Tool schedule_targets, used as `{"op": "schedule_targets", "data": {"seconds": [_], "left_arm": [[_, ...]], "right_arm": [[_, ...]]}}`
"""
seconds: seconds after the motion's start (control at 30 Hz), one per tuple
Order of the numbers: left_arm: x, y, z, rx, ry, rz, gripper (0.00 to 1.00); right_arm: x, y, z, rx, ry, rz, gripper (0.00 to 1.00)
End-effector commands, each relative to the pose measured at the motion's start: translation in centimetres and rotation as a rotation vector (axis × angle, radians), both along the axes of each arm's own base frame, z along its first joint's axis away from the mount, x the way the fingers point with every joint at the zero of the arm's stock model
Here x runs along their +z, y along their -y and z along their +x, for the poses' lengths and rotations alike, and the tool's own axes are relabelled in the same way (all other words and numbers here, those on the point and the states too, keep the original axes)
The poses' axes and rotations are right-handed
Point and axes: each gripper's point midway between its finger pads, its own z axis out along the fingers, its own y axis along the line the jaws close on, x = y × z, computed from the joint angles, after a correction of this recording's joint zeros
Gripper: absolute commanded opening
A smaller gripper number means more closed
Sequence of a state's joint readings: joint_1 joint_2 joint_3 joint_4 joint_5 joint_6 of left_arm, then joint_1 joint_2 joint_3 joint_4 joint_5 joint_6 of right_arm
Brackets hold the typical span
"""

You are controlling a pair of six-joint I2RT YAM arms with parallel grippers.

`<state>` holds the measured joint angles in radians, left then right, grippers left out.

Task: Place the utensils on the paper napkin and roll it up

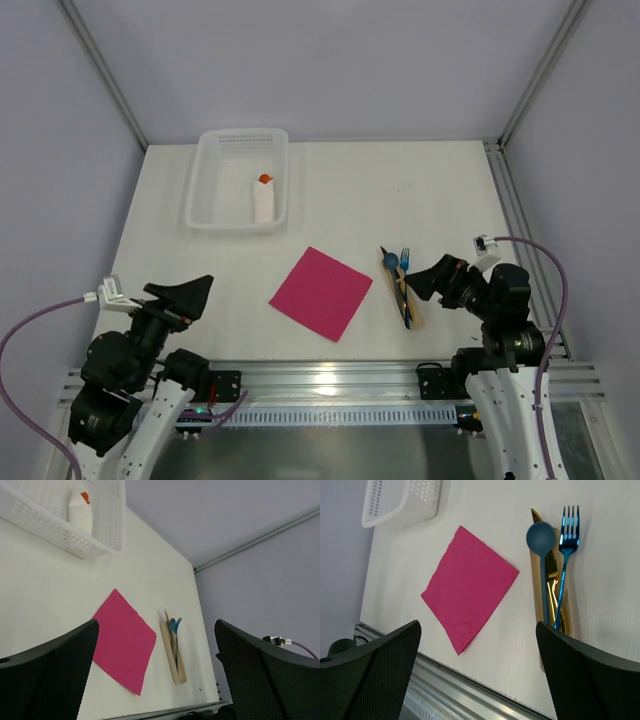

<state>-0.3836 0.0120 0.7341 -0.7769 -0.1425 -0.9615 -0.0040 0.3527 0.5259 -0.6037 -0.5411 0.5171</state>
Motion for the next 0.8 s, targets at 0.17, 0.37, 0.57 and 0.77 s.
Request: {"op": "schedule_targets", "data": {"seconds": [0.17,0.37,0.57,0.77], "left_arm": [[-2.0,-0.7,0.9,0.039,-0.209,0.142,0.99],[-5.2,4.1,3.0,-0.177,-0.362,0.18,0.97],[-7.6,7.2,4.3,-0.302,-0.402,0.123,0.95],[-9.1,8.0,5.1,-0.328,-0.456,0.138,0.92]], "right_arm": [[-0.5,2.7,2.1,-0.133,-0.104,-0.111,0.99],[-0.9,4.0,3.9,-0.178,-0.168,-0.184,0.99],[-4.2,4.0,5.4,-0.18,-0.316,-0.263,0.88],[-6.9,1.1,6.0,-0.138,-0.408,-0.393,0.79]]}}
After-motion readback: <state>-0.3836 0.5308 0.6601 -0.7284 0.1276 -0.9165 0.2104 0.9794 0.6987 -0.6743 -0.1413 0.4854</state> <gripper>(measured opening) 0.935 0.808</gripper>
